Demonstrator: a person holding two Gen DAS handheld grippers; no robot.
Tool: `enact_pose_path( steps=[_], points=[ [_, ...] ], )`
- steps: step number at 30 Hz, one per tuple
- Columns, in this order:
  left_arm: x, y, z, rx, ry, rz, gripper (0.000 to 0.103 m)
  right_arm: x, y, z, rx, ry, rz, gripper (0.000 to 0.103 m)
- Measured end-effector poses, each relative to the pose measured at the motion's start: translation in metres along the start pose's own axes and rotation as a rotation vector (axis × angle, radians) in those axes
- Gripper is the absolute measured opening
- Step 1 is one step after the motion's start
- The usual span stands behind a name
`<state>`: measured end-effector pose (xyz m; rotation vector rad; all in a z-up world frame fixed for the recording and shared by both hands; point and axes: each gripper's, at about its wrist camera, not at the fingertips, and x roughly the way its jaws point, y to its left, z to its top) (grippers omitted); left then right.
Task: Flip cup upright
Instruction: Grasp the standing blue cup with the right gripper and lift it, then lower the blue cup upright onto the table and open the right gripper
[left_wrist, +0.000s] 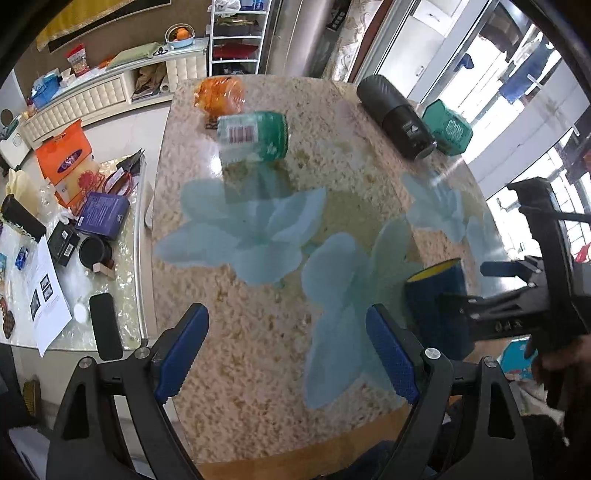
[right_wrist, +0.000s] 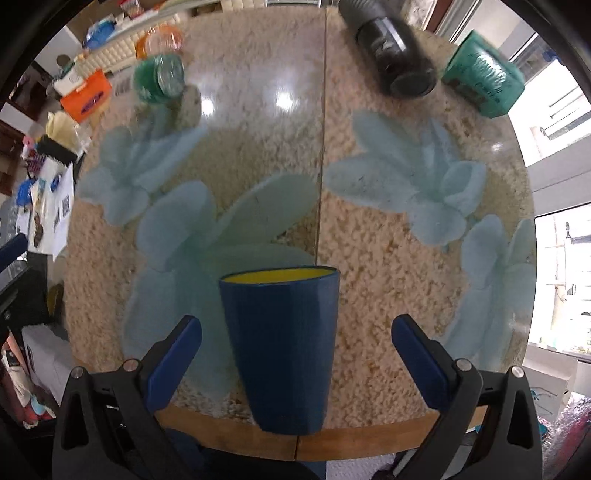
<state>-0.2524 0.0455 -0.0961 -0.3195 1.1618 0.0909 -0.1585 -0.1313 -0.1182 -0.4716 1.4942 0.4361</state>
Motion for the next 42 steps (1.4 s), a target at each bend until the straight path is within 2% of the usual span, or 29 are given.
enact_pose_path(
  steps=[6,9,13,15,17,22,28,34,39,42],
  points=[
    [0.01,0.015,-0.01,-0.044,0.036,0.006,0.089,0.027,0.005,0.006,-0.014,0.07,0.01,0.103],
    [0.01,0.02,-0.01,-0.048,0.022,-0.034,0.089,0.033,0.005,0.009,-0.016,0.087,0.012,0.103],
    [0.01,0.022,-0.009,-0.052,0.004,-0.049,0.089,0.041,0.0,0.011,0.006,0.106,0.032,0.103],
    [0.012,0.022,-0.009,-0.053,0.01,-0.047,0.089,0.046,-0.005,0.01,0.034,0.122,0.072,0.097],
    [0.014,0.021,-0.009,-0.053,0.018,-0.05,0.089,0.052,-0.006,0.008,0.039,0.144,0.087,0.084],
    [0.02,0.018,-0.008,-0.049,0.033,-0.043,0.089,0.055,-0.004,0.002,0.029,0.144,0.098,0.071],
    [0.023,0.014,-0.007,-0.05,0.042,-0.036,0.089,0.06,-0.014,0.012,0.016,0.122,0.134,0.07],
    [0.024,0.014,-0.007,-0.061,0.047,-0.02,0.089,0.029,-0.027,0.033,0.044,0.015,0.178,0.07],
    [0.023,0.011,-0.005,-0.051,0.054,0.002,0.089,0.0,-0.037,0.047,0.045,-0.159,0.186,0.07],
    [0.021,0.007,-0.004,-0.034,0.057,0.013,0.089,-0.003,-0.047,0.052,0.064,-0.251,0.226,0.07]
  ],
)
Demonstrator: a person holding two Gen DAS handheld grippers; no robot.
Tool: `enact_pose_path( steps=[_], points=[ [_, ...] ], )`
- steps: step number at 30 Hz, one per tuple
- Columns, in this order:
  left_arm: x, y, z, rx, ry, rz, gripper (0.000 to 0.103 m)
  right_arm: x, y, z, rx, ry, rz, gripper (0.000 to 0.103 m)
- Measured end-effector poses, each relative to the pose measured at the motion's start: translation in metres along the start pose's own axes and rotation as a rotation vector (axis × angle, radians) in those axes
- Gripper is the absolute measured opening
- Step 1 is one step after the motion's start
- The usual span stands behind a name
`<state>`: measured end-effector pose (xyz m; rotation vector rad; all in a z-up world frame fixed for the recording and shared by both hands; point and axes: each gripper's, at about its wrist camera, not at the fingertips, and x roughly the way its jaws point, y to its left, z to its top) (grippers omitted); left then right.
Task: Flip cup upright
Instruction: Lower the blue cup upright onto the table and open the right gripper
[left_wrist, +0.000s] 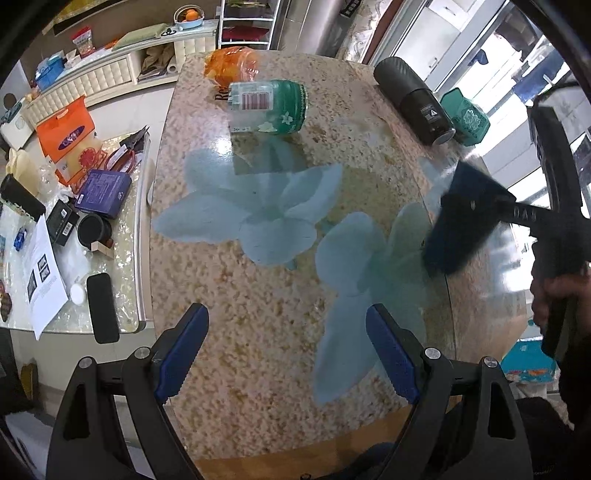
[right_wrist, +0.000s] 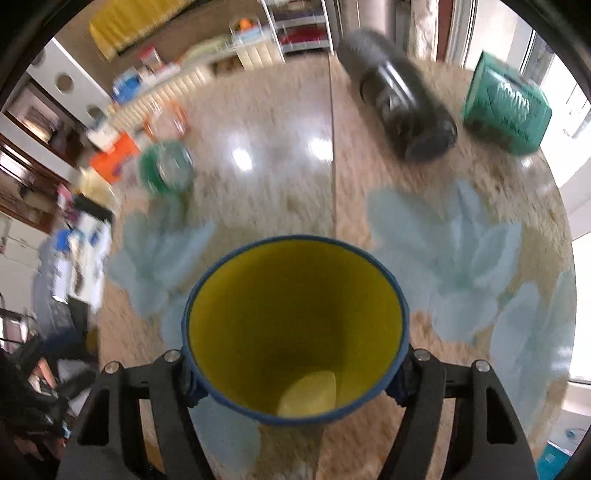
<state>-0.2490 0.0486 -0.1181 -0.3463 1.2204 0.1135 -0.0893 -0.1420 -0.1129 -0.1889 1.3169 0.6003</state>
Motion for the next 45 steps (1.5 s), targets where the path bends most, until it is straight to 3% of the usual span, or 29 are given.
enact_pose_path(
  steps=[8,17,25,28,30,32,35,41,45],
  points=[
    [0.001,-0.018,0.001,0.052,0.012,-0.001,0.089,0.0,0.004,-0.013,-0.047,-0.186,0.002,0.07],
    [0.002,-0.032,-0.004,0.084,0.019,0.007,0.089,0.003,0.007,-0.037,-0.111,-0.259,-0.059,0.07],
    [0.005,-0.033,-0.013,0.095,0.038,0.015,0.089,0.008,0.006,-0.042,-0.087,-0.276,-0.04,0.071],
    [0.008,-0.031,-0.015,0.091,0.051,0.02,0.089,0.007,0.009,-0.042,-0.089,-0.273,-0.046,0.074],
    [0.009,-0.029,-0.017,0.087,0.061,0.02,0.089,0.006,0.01,-0.043,-0.085,-0.283,-0.048,0.082],
    [0.012,-0.028,-0.018,0.086,0.081,0.002,0.089,0.003,0.009,-0.044,-0.075,-0.299,-0.049,0.1],
    [0.014,-0.026,-0.018,0.082,0.093,0.002,0.09,-0.002,0.006,-0.043,-0.069,-0.315,-0.046,0.101],
    [0.015,-0.027,-0.017,0.073,0.103,0.013,0.102,-0.011,-0.001,-0.044,-0.051,-0.332,-0.03,0.102],
    [0.009,-0.03,-0.01,0.066,0.086,0.012,0.103,-0.022,0.001,-0.043,-0.057,-0.333,-0.004,0.103]
  ],
)
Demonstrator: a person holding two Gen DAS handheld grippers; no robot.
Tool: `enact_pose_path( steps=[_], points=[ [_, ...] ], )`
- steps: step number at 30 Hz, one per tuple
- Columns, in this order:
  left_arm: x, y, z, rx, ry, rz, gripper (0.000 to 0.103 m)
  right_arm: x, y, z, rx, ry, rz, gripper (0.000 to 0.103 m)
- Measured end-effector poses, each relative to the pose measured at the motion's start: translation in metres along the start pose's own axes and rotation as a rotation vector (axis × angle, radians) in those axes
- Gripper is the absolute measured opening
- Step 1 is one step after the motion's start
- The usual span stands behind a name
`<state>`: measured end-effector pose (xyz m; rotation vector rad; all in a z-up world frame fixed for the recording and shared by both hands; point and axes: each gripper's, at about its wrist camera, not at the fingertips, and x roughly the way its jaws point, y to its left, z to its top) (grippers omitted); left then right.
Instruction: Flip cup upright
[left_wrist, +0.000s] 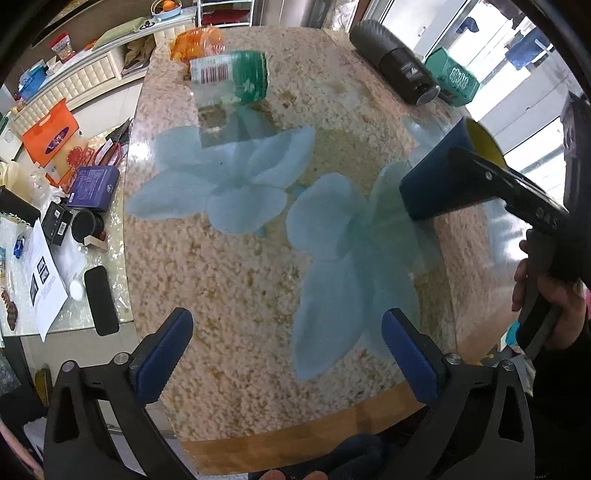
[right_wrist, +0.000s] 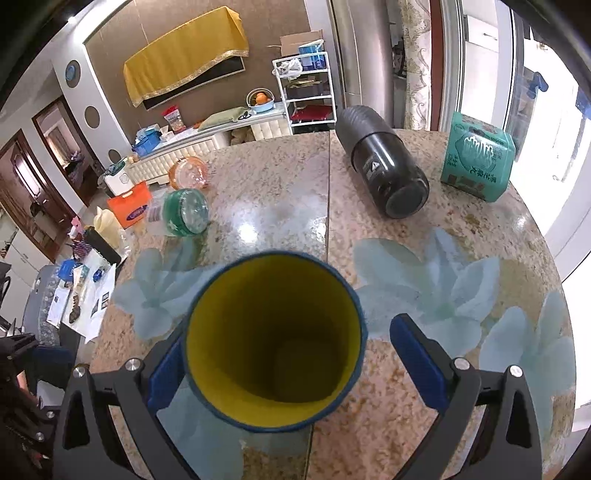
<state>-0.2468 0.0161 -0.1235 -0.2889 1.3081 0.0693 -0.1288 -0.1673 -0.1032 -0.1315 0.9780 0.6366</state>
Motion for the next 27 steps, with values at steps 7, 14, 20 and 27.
enact_pose_path(
  steps=[7,14,20,27],
  points=[
    [-0.033,-0.009,0.021,0.004,-0.088,0.029,0.103,-0.035,0.008,0.016,-0.018,-0.039,0.033,0.103],
    [-0.081,-0.018,0.049,-0.006,-0.226,-0.008,0.103,-0.081,0.014,0.031,-0.008,-0.077,0.032,0.103],
    [-0.118,-0.036,0.069,0.036,-0.319,0.004,0.103,-0.112,0.014,0.042,0.031,-0.041,-0.019,0.103],
    [-0.139,-0.053,0.076,0.085,-0.355,-0.009,0.103,-0.136,0.015,0.044,0.065,-0.054,-0.051,0.103]
  ],
)
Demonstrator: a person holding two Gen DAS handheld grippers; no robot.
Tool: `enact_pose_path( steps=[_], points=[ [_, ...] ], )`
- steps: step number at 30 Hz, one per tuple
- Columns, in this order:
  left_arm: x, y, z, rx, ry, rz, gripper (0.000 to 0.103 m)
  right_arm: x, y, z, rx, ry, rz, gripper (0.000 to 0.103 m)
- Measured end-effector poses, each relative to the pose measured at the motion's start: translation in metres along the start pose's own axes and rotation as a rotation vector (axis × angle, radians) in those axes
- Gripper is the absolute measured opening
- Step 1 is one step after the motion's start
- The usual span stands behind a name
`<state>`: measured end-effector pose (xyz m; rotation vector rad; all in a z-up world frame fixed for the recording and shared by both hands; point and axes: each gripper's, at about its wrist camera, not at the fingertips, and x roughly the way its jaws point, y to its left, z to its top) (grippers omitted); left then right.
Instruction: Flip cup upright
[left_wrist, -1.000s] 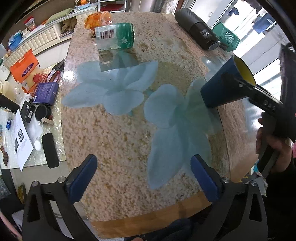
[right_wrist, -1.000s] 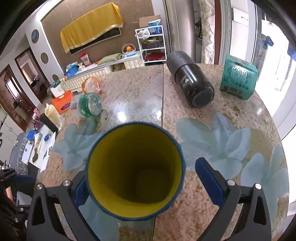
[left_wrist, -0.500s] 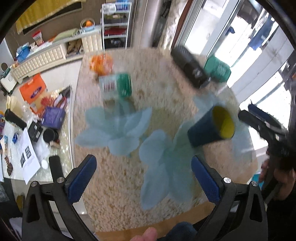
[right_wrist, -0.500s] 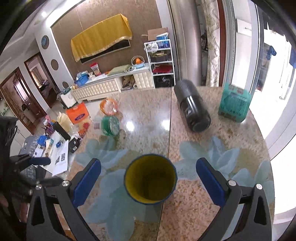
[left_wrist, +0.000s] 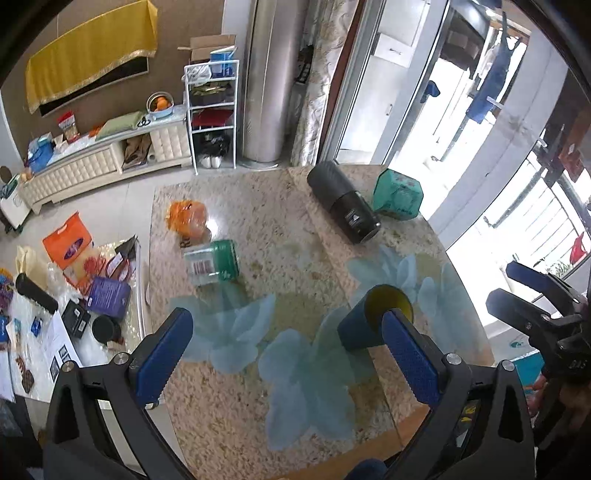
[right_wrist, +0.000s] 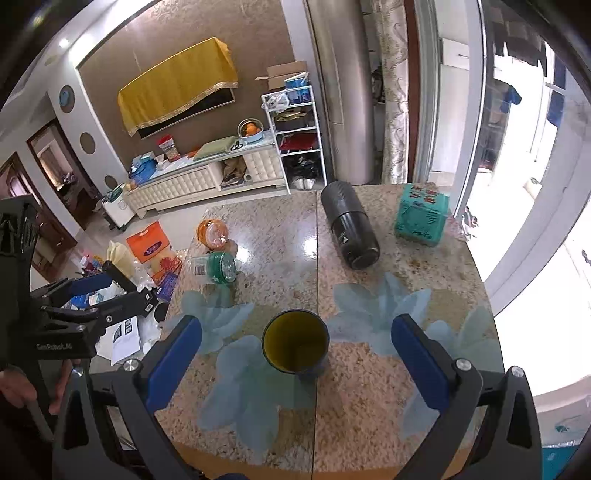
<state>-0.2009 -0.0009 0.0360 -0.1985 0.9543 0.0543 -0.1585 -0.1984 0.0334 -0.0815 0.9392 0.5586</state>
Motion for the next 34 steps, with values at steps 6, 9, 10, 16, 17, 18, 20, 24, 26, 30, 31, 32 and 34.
enact_pose_path(
  steps=[6,9,10,16,17,18,20,24,26,30,31,32,34],
  points=[
    [-0.009,-0.012,0.001,0.014,0.014,-0.004,0.103,-0.004,-0.001,-0.004,0.063,0.017,-0.012,0.103],
    [-0.015,-0.019,0.0,0.032,-0.002,0.002,0.103,-0.007,0.004,-0.006,0.055,0.011,-0.043,0.103],
    [-0.016,-0.021,-0.001,0.038,-0.006,0.006,0.103,-0.007,0.005,-0.006,0.052,0.013,-0.053,0.103],
    [-0.018,-0.028,0.002,0.046,-0.016,0.001,0.103,-0.002,0.004,-0.005,0.039,0.028,-0.05,0.103],
    [-0.018,-0.029,0.002,0.044,-0.017,-0.001,0.103,-0.002,0.004,-0.005,0.039,0.034,-0.05,0.103],
    [-0.019,-0.03,0.003,0.049,-0.021,-0.001,0.103,-0.002,0.004,-0.004,0.037,0.032,-0.046,0.103],
    [-0.019,-0.032,0.003,0.06,-0.02,0.005,0.103,-0.004,0.004,-0.003,0.033,0.025,-0.043,0.103],
    [-0.017,-0.033,0.004,0.056,-0.018,0.006,0.103,-0.004,0.004,0.0,0.024,0.018,-0.04,0.103],
    [-0.016,-0.033,0.004,0.056,-0.013,0.006,0.103,-0.004,0.004,0.001,0.024,0.017,-0.038,0.103],
    [-0.016,-0.032,0.003,0.052,-0.014,0.004,0.103,-0.002,0.004,0.002,0.024,0.023,-0.04,0.103],
    [-0.016,-0.032,0.003,0.05,-0.018,0.008,0.103,-0.002,0.004,0.002,0.024,0.023,-0.04,0.103],
    [-0.017,-0.032,0.003,0.049,-0.023,0.012,0.103,-0.002,0.003,0.002,0.025,0.024,-0.041,0.103],
    [-0.018,-0.032,0.004,0.05,-0.024,0.015,0.103,-0.002,0.002,0.002,0.028,0.026,-0.039,0.103]
  ],
)
